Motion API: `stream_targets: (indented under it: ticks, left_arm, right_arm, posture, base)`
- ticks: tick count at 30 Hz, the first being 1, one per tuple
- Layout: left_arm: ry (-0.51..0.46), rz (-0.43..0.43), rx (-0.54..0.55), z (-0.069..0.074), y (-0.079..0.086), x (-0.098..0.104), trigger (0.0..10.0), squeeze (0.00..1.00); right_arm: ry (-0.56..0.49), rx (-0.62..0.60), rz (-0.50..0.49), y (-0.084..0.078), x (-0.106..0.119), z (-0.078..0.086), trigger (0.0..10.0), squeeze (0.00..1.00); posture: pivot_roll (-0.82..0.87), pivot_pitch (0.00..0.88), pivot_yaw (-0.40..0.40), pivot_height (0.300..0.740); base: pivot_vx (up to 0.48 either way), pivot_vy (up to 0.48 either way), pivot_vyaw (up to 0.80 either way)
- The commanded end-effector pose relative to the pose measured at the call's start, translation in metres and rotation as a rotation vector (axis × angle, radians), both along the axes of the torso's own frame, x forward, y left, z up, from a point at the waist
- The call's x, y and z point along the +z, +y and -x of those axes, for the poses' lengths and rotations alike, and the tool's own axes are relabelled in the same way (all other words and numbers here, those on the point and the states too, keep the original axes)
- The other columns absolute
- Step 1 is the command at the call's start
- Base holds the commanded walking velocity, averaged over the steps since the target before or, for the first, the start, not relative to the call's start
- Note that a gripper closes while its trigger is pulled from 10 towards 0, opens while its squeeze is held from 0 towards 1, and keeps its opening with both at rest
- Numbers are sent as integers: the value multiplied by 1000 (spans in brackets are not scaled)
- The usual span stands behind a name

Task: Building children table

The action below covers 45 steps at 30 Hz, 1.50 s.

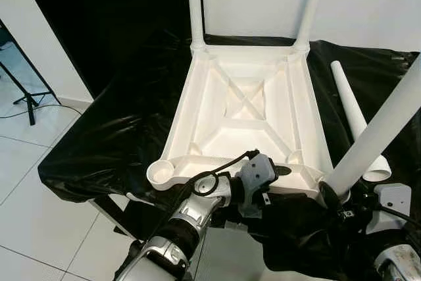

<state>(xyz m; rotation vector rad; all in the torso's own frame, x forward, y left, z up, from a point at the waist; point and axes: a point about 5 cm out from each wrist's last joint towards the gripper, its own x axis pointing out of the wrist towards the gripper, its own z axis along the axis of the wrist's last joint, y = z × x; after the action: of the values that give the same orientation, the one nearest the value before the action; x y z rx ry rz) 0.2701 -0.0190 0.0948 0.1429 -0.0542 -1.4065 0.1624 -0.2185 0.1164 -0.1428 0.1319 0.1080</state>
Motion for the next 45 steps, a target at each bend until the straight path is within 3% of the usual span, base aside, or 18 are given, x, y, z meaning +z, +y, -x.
stream_targets:
  ticks: [1, 2, 8, 9, 13, 14, 16, 17, 18, 25, 27, 33, 45]
  left_arm:
    - [-3, -21, 23, -4, 5, -1, 10000, 0]
    - [-3, -21, 21, -4, 5, -1, 10000, 0]
    - [-3, -21, 11, -4, 3, -1, 10000, 0]
    - [-2, -24, 9, -3, 3, -1, 10000, 0]
    - [1, -28, -1, -2, 3, -3, 10000, 0]
    - [3, -30, -1, -3, 1, -3, 10000, 0]
    - [3, -30, -1, -3, 1, -3, 10000, 0]
    - [4, -31, 1, -3, 0, -3, 10000, 0]
    - [1, -33, 2, -3, -1, -3, 10000, 0]
    - [-4, -44, 12, -4, -3, -3, 10000, 0]
    - [-6, -50, 25, -5, 0, -4, 10000, 0]
    - [-7, -54, 41, -7, 3, -5, 10000, 0]
    - [-8, -75, 63, -9, 8, -8, 10000, 0]
  right_arm:
    - [70, -44, 56, -10, -11, 9, 10000, 0]
    - [45, -67, 66, -11, -10, 8, 10000, 1000]
    - [50, -81, 72, -12, -10, 11, 10000, 1000]
    - [73, -60, 58, -10, -12, 14, 10000, 0]
    - [150, 53, -2, -1, -17, 23, 10000, 0]
    - [202, 131, -40, 7, -21, 28, 5843, 0]
    - [202, 131, -40, 7, -21, 28, 5843, 0]
    - [212, 141, -50, 8, -22, 28, 3725, 0]
    - [213, 142, -50, 8, -22, 28, 0, 0]
    - [223, 193, -36, 11, -26, 17, 0, 0]
    - [207, 263, -10, 17, -28, -7, 0, 0]
    - [181, 314, 3, 17, -20, -37, 0, 0]
    - [139, 315, 38, 18, -16, -75, 0, 0]
  posture:
    - [40, 0, 42, 740]
    - [38, 0, 40, 740]
    - [26, 0, 47, 740]
    - [19, 0, 51, 740]
    - [11, 0, 49, 740]
    - [6, 0, 47, 740]
    - [6, 0, 47, 740]
    - [6, 0, 47, 740]
    - [9, 0, 44, 740]
    - [24, 0, 36, 740]
    - [41, 0, 32, 740]
    - [69, 0, 26, 740]
    - [96, 0, 22, 740]
  base:
    - [0, 0, 0]
    - [0, 0, 0]
    - [0, 0, 0]
    - [0, 0, 0]
    - [0, 0, 0]
    - [0, 0, 0]
    - [0, 0, 0]
    - [0, 0, 0]
    - [0, 0, 0]
    - [0, 0, 0]
    - [0, 0, 0]
    - [0, 0, 0]
    - [0, 0, 0]
